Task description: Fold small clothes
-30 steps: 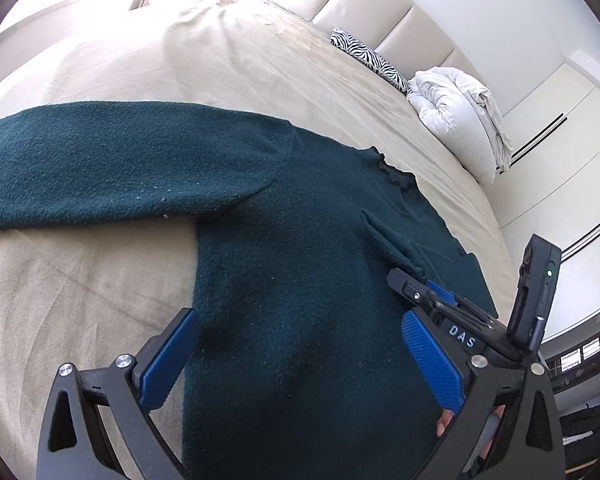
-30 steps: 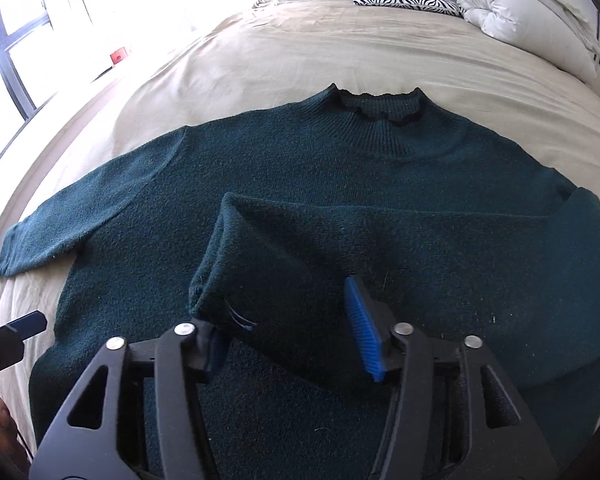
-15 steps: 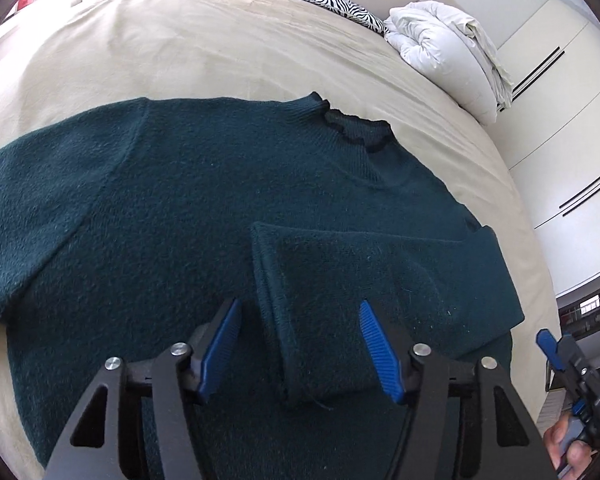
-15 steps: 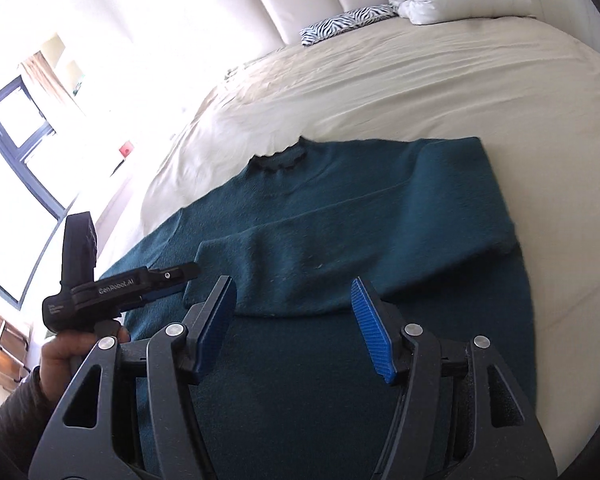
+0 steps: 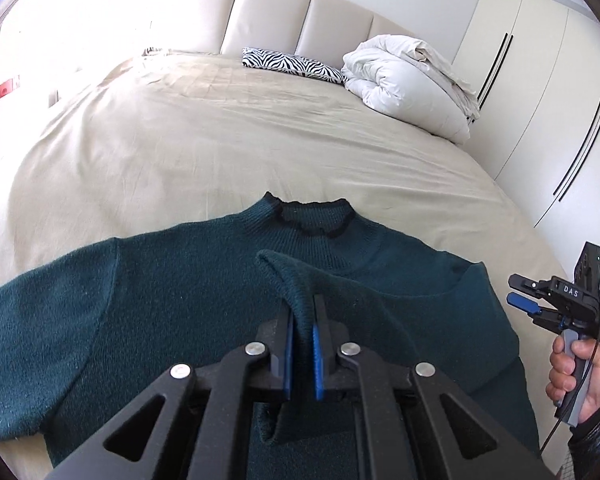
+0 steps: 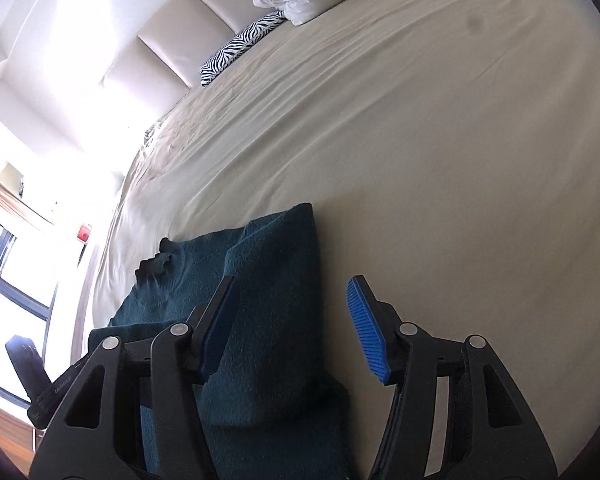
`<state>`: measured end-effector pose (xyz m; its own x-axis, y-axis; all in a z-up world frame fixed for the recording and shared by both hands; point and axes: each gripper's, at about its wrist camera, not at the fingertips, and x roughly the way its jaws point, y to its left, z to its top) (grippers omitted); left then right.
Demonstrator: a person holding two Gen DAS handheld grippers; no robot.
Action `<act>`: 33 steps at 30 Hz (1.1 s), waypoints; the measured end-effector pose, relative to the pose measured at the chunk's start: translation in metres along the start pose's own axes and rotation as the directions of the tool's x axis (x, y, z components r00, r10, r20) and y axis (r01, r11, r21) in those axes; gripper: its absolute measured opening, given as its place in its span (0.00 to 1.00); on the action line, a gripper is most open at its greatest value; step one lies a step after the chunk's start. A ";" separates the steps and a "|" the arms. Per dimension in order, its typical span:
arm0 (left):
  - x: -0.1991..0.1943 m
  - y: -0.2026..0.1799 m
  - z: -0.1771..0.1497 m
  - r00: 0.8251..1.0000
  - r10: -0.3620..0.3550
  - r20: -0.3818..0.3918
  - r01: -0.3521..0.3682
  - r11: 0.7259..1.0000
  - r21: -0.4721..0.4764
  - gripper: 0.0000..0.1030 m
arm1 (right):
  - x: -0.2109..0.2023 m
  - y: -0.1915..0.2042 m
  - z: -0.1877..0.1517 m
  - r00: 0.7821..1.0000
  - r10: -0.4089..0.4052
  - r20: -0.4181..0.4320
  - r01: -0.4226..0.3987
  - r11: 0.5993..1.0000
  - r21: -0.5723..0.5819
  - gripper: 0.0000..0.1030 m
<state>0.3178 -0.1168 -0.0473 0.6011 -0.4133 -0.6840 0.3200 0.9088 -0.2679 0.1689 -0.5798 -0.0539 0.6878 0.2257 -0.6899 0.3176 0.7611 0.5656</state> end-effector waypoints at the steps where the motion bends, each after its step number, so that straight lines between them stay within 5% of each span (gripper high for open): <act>1: 0.004 0.000 -0.001 1.000 0.000 0.008 0.000 1.000 0.006 0.08 | 0.009 -0.001 0.006 1.000 -0.006 -0.015 0.006 1.000 0.002 0.50; 4: 0.012 0.007 -0.008 1.000 0.000 0.020 0.000 1.000 0.003 0.08 | 0.040 -0.002 0.021 0.998 -0.014 -0.057 0.015 1.000 0.021 0.44; 7: 0.013 0.011 -0.014 0.999 0.014 0.043 -0.014 1.000 0.012 0.08 | 0.074 -0.009 0.034 0.992 -0.047 -0.121 0.050 0.998 0.024 0.26; 9: 0.007 0.013 -0.016 0.995 0.042 0.086 -0.043 0.999 0.004 0.08 | 0.085 -0.006 0.036 0.987 -0.097 -0.125 0.095 0.995 -0.023 0.08; 11: -0.002 0.017 -0.018 0.985 0.068 0.161 -0.064 0.998 -0.030 0.08 | 0.086 -0.006 0.038 0.987 -0.109 -0.115 0.106 0.994 -0.034 0.06; 14: -0.016 0.010 -0.018 0.966 0.089 0.244 -0.088 0.996 -0.016 0.08 | 0.077 -0.011 0.037 0.992 -0.100 -0.074 0.099 0.995 -0.015 0.06; 17: 0.009 0.004 -0.026 0.984 0.116 0.138 -0.122 0.992 0.033 0.08 | 0.075 -0.018 0.036 0.992 -0.110 -0.060 0.109 0.994 -0.008 0.05; 22: 0.033 0.041 -0.036 0.992 0.124 -0.013 -0.125 0.982 -0.139 0.09 | 0.082 -0.018 0.037 0.989 -0.128 -0.070 0.126 0.992 -0.025 0.05; 27: 0.041 0.052 -0.037 0.998 0.059 -0.036 -0.064 0.985 -0.158 0.14 | 0.079 -0.026 0.036 0.991 -0.093 -0.092 0.097 0.994 0.041 0.05; 31: 0.040 0.058 -0.039 1.000 0.017 -0.026 -0.021 0.981 -0.191 0.16 | 0.046 -0.012 0.025 0.982 -0.178 -0.070 0.178 0.984 0.001 0.14; 33: 0.040 0.056 -0.039 1.000 0.018 -0.023 -0.022 0.984 -0.179 0.19 | 0.034 0.002 0.009 0.975 -0.202 -0.093 0.196 0.978 -0.070 0.27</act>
<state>0.3309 -0.0805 -0.1164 0.5899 -0.3952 -0.7042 0.1707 0.9134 -0.3696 0.1987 -0.5763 -0.0722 0.5460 0.1228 -0.8287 0.4000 0.8309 0.3867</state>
